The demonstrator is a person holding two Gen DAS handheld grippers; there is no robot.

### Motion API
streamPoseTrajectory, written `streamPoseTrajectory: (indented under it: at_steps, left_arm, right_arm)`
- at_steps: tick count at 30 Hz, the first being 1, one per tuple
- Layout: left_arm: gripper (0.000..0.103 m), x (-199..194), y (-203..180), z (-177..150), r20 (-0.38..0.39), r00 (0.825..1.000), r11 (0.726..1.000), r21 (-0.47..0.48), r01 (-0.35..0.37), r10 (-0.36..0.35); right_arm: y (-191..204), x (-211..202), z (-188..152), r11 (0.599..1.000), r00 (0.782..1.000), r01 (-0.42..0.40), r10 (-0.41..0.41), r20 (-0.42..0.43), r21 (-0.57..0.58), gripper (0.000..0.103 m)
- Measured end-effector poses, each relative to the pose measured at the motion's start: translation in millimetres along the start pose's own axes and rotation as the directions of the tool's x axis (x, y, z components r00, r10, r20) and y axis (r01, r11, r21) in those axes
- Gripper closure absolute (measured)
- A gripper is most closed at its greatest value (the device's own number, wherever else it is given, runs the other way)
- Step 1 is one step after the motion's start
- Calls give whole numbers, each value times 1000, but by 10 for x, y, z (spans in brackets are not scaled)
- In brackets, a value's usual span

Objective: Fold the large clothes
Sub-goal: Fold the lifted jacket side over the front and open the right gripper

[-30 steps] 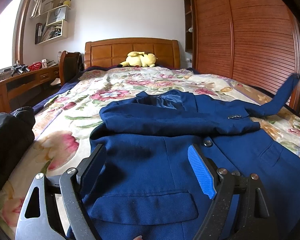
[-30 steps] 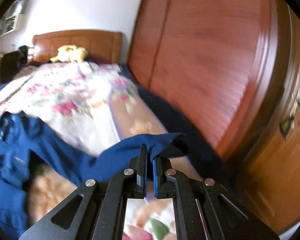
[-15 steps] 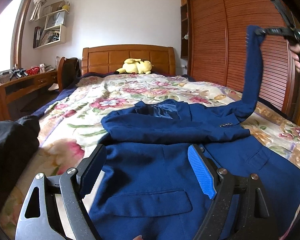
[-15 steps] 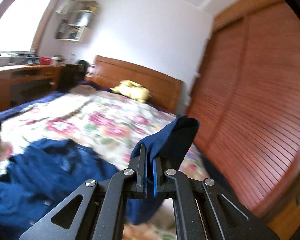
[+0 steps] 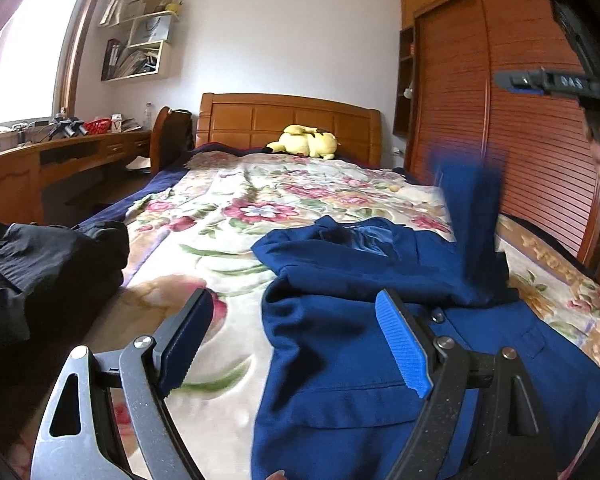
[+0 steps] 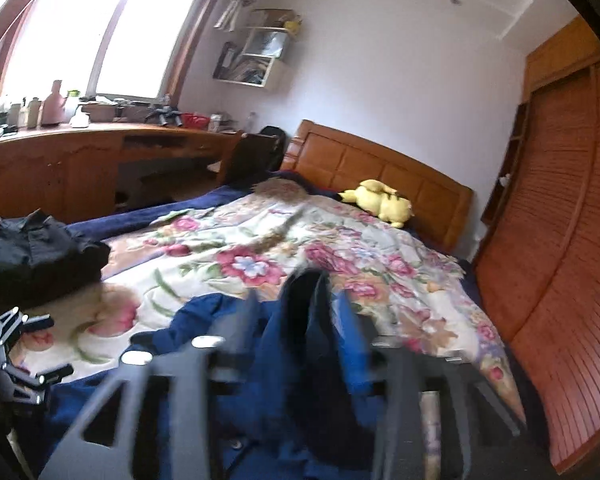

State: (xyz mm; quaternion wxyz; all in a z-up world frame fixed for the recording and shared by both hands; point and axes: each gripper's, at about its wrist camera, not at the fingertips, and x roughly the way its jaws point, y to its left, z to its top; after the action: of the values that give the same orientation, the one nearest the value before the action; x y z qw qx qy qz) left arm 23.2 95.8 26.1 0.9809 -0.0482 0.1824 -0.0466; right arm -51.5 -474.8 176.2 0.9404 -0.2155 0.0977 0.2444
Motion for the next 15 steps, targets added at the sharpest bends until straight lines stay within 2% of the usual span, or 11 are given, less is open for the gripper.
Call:
streamPoseTrajectory:
  at_steps: [8, 15]
  left_arm:
    - [19, 58, -32, 10, -14, 1000, 1000, 2, 13, -13]
    - [19, 127, -114, -39, -42, 999, 999, 33, 13, -12]
  right_arm:
    - [-257, 309, -191, 1000, 994, 6, -4, -112, 17, 43]
    - [-334, 999, -479, 991, 958, -5, 43, -283, 133, 43]
